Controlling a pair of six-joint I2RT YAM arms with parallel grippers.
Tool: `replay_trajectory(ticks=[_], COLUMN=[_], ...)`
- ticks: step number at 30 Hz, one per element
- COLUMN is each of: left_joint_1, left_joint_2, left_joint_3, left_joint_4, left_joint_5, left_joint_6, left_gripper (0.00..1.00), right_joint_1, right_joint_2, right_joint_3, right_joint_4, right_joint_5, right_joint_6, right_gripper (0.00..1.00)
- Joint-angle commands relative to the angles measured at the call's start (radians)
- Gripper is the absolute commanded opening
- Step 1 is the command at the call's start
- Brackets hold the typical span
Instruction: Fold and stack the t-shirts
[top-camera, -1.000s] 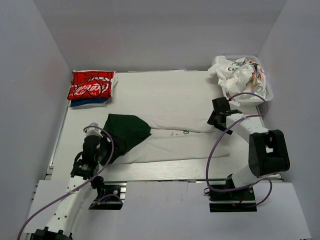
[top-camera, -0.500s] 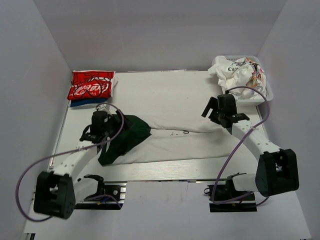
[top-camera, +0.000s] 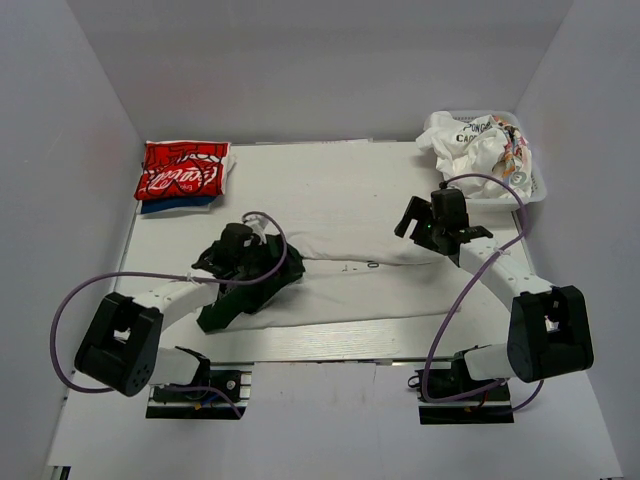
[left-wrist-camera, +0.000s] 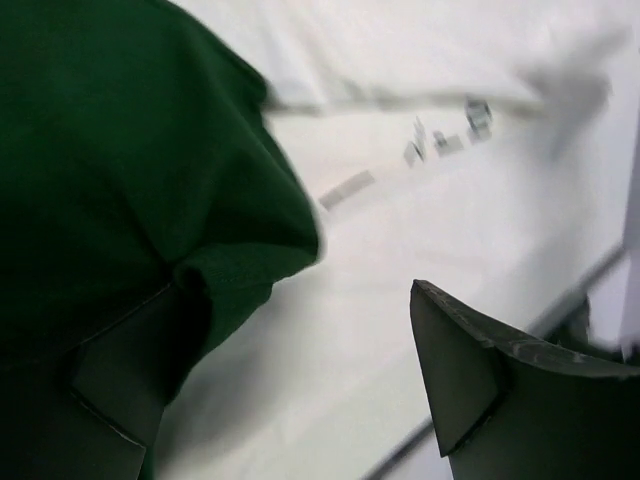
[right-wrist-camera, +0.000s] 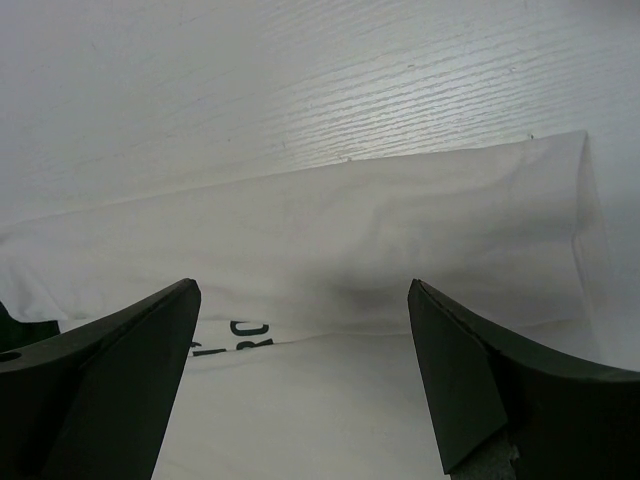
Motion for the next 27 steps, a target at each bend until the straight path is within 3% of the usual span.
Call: replay_trajectory(ticks=[1,2,4,8,11,12,17,18,21,22,27], left_joint_1=[-0.075,-0.138,-0.160,-0.266,-0.266,-0.266,-0.246,-0.246,-0.246,-0.246,-0.246], left_joint_2=[-0.056,-0.067,-0.082,-0.186,-0.304,-0.326,-0.395,-0.406,-0.477,-0.498,-0.541], left_joint_3=[-0.017,-0.028,-0.037,-0.034,0.016,0.041,0.101,0.101,0.076,0.056,-0.014], left_joint_4=[-0.006,-0.035,-0.076,-0.205,-0.378,-0.414,-0.717,-0.760,-0.853,-0.843,-0.856], left_joint_5=[0.159,0.222,0.271,0.269,0.028,-0.111,-0.463,-0.498,-0.572,-0.572,-0.584], left_joint_6=[0.032,0.045,0.058,0.093,0.093,0.046,-0.202,-0.300,-0.390,-0.390,-0.416], left_gripper=[1.00,1.00,1.00,1.00,1.00,1.00,1.00,1.00,1.00,1.00,0.94], right_joint_1=[-0.005,-0.004,-0.005,0.001,0.004,0.001,0.037,0.054,0.175,0.262,0.439], right_joint_2=[-0.009,-0.020,-0.030,-0.038,-0.034,-0.031,-0.026,-0.020,0.018,0.040,0.158], right_joint_3=[-0.008,-0.010,-0.013,-0.014,-0.014,-0.013,-0.011,-0.007,0.012,0.016,0.075], right_joint_4=[0.045,0.040,0.037,0.034,0.034,0.035,0.029,0.017,0.018,0.021,0.058], right_joint_5=[-0.024,-0.018,-0.017,-0.023,-0.040,-0.043,-0.111,-0.122,-0.173,-0.193,-0.289], right_joint_6=[-0.010,-0.012,-0.018,-0.053,-0.062,-0.066,-0.096,-0.101,-0.098,-0.090,-0.041], right_gripper=[0.91,0.91,0.91,0.91,0.91,0.91,0.91,0.91,0.91,0.91,0.91])
